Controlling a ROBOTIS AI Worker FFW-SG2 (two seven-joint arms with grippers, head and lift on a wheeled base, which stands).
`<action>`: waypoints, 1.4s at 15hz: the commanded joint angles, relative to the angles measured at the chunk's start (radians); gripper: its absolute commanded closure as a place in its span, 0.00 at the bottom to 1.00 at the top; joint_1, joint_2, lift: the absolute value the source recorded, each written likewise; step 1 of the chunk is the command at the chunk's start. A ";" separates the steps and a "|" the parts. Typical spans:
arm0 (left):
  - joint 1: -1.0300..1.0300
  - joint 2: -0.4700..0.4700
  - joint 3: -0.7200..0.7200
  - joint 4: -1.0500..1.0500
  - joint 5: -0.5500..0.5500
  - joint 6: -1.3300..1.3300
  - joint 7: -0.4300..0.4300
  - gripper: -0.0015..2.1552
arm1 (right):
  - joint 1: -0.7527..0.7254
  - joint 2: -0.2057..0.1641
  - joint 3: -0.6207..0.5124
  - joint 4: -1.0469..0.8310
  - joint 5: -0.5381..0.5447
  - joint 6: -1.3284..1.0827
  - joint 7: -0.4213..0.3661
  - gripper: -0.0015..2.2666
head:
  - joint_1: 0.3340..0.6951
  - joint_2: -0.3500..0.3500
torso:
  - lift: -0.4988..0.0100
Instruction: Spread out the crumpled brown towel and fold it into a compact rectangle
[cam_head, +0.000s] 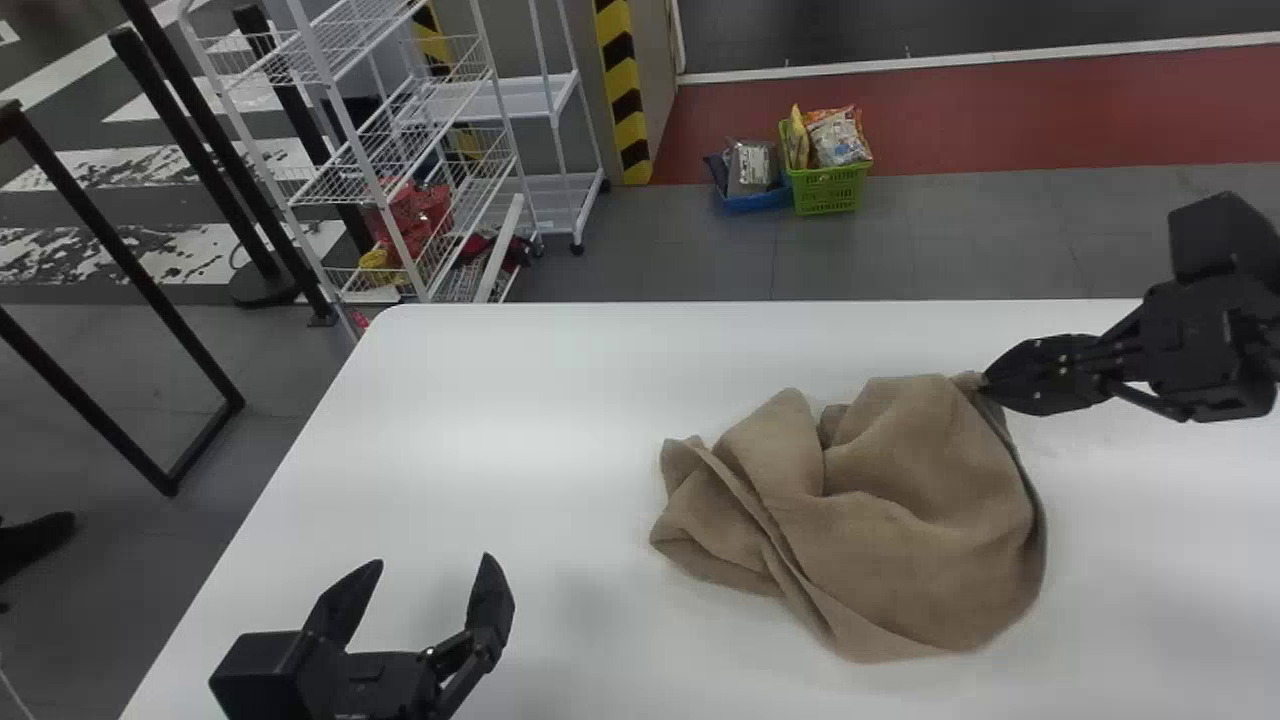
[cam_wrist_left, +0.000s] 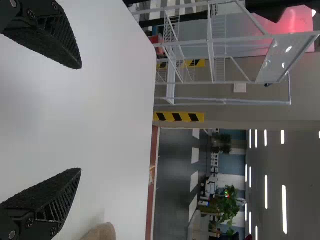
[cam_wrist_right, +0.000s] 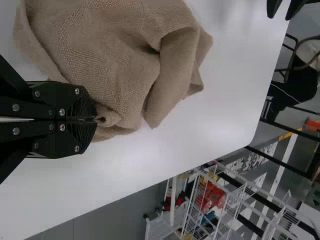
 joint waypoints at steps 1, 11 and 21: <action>-0.004 0.004 0.000 -0.001 0.002 0.003 -0.001 0.04 | 0.058 -0.032 -0.005 -0.095 0.046 0.010 0.005 0.52 | 1.00 0.81 | 0.73; -0.030 0.015 -0.003 0.019 0.011 0.022 -0.021 0.04 | 0.273 -0.078 -0.131 -0.417 0.355 -0.042 0.005 0.52 | 1.00 0.71 | 0.73; -0.026 0.027 -0.052 -0.091 -0.020 0.145 -0.181 0.04 | 0.469 -0.093 -0.301 -0.557 0.488 0.004 0.005 0.52 | 1.00 0.45 | 0.73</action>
